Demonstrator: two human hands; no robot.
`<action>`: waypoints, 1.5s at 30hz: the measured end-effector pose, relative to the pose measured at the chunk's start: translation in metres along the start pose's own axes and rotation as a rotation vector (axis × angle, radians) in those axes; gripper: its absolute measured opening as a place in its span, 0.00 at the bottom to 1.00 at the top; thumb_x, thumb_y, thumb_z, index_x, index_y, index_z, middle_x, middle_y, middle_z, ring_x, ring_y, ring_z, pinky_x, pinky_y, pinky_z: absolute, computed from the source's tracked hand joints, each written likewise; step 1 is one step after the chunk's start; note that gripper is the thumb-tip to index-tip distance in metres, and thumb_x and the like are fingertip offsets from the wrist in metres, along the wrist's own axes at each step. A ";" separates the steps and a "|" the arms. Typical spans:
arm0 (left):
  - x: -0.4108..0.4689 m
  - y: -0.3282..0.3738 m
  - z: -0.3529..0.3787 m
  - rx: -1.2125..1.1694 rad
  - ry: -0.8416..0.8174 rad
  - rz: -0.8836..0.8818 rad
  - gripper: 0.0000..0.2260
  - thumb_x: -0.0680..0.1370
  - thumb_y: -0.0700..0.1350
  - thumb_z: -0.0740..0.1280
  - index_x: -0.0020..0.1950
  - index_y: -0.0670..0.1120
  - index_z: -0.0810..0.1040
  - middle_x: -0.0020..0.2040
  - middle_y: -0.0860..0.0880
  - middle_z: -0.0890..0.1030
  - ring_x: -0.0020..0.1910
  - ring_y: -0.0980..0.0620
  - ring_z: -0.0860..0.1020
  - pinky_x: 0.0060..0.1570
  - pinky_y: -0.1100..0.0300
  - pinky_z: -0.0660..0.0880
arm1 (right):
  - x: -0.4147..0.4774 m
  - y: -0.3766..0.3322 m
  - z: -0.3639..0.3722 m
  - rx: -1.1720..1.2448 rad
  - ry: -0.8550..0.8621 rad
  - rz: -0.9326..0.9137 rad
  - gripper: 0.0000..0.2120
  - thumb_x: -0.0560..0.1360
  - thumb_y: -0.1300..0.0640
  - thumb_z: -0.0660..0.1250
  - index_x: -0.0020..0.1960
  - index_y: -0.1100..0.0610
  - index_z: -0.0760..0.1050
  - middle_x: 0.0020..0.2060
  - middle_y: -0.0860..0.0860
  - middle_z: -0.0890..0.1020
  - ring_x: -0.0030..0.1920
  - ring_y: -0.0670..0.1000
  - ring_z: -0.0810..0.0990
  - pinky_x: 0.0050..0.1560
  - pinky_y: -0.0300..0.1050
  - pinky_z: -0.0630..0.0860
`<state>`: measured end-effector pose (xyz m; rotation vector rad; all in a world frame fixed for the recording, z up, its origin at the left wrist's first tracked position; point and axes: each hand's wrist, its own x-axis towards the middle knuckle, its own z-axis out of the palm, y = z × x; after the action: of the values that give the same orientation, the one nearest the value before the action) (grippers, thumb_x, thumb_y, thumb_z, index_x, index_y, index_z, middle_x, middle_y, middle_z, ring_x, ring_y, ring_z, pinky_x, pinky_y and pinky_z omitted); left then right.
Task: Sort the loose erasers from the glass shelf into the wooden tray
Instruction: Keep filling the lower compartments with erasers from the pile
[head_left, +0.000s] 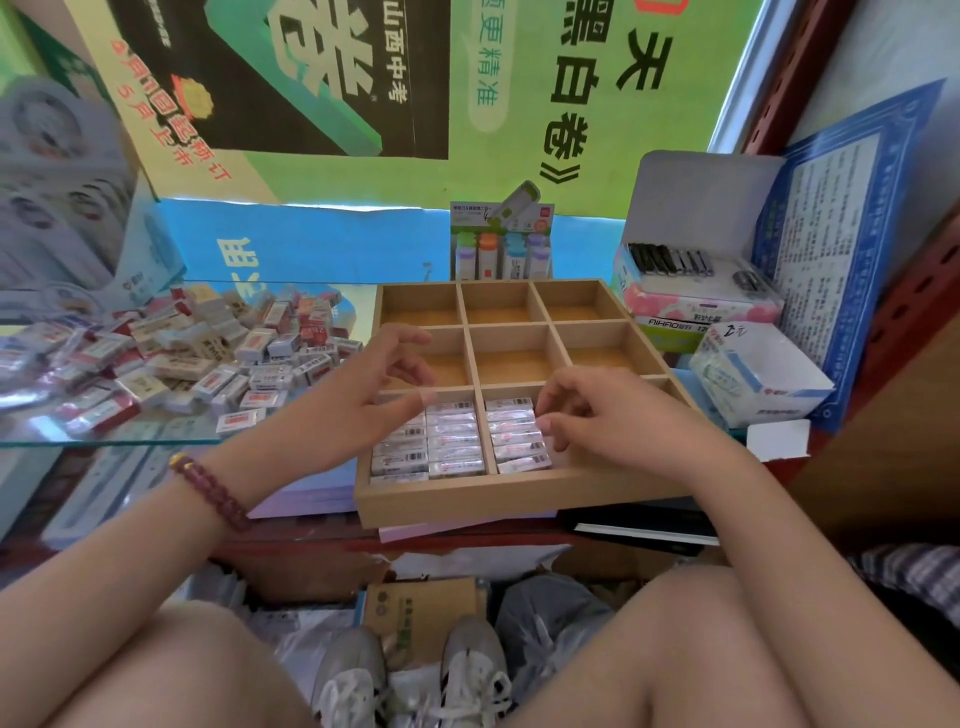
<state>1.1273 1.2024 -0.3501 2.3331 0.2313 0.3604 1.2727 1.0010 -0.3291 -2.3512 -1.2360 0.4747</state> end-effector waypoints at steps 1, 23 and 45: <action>-0.001 -0.001 -0.003 0.010 0.019 0.001 0.17 0.77 0.45 0.65 0.64 0.51 0.66 0.51 0.57 0.77 0.53 0.63 0.75 0.58 0.61 0.71 | 0.000 -0.001 0.000 -0.006 0.033 -0.008 0.04 0.77 0.50 0.65 0.52 0.47 0.75 0.39 0.42 0.82 0.42 0.40 0.79 0.45 0.40 0.77; -0.078 -0.088 -0.063 0.436 0.271 -0.328 0.13 0.75 0.44 0.66 0.60 0.51 0.75 0.58 0.51 0.74 0.56 0.50 0.73 0.53 0.55 0.71 | 0.065 -0.118 0.058 -0.002 0.105 -0.257 0.04 0.76 0.55 0.63 0.45 0.50 0.76 0.35 0.44 0.78 0.39 0.45 0.77 0.42 0.43 0.76; -0.082 -0.100 -0.064 0.474 0.299 -0.290 0.07 0.74 0.43 0.67 0.51 0.49 0.79 0.47 0.50 0.78 0.46 0.50 0.76 0.45 0.52 0.75 | 0.132 -0.160 0.132 -0.463 0.041 -0.388 0.12 0.72 0.49 0.71 0.52 0.52 0.74 0.52 0.50 0.76 0.52 0.52 0.76 0.50 0.50 0.76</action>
<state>1.0236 1.2925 -0.3928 2.6427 0.8729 0.5545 1.1697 1.2212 -0.3688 -2.3630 -1.8905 0.0090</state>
